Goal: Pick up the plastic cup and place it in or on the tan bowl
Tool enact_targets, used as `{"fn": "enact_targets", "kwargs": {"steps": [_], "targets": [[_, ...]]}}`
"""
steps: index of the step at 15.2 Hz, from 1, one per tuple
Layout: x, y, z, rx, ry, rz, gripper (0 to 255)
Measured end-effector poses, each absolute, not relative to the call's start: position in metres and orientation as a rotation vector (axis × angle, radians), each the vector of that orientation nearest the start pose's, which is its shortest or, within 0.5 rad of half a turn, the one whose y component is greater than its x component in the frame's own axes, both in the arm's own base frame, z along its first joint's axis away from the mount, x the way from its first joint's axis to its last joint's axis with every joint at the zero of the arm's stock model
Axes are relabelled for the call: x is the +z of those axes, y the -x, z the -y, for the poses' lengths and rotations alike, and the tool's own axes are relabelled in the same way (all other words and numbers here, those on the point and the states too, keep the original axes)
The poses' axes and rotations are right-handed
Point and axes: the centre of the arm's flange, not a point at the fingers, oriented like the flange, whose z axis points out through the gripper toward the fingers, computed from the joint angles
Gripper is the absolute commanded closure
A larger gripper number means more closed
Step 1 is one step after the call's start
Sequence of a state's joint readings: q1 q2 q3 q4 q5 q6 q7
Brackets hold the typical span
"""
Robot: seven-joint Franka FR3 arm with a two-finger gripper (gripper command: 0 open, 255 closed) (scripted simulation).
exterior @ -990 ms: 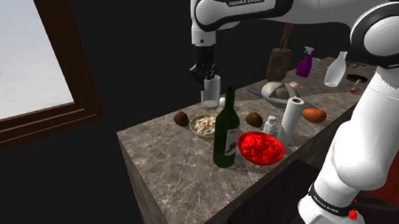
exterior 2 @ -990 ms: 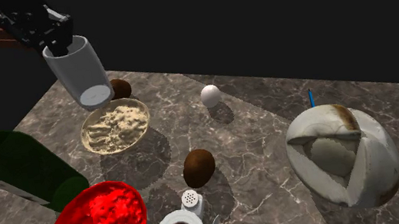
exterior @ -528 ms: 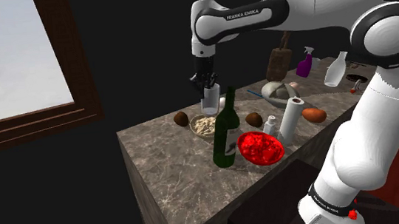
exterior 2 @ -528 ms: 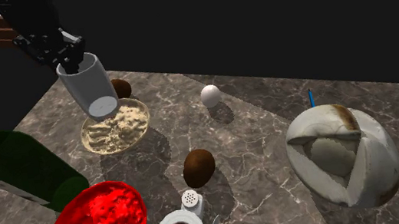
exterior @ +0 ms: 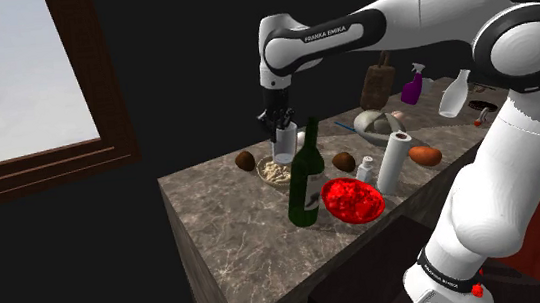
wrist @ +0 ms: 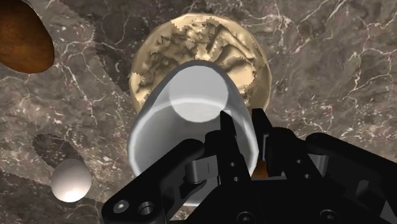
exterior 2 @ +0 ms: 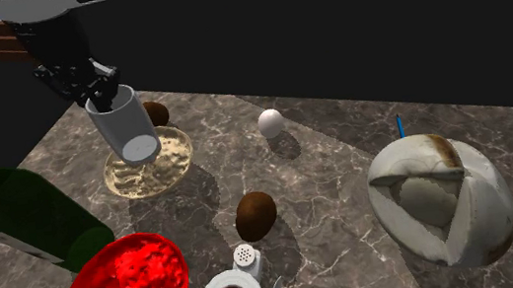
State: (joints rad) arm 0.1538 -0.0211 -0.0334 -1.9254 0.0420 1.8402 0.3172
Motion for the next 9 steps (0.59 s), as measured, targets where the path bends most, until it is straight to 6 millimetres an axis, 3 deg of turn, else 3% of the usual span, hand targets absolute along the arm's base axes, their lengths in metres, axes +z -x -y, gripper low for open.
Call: {"fn": "enact_targets", "kwargs": {"steps": [4, 5, 9], "targets": [[0.4898, -0.5422, -0.0689, 0.111, 3.097, -0.325, 255], [0.4898, -0.5422, -0.0689, 0.111, 3.097, -0.325, 0], [0.4901, -0.5422, -0.0689, 0.11, 3.097, -0.325, 0]]}}
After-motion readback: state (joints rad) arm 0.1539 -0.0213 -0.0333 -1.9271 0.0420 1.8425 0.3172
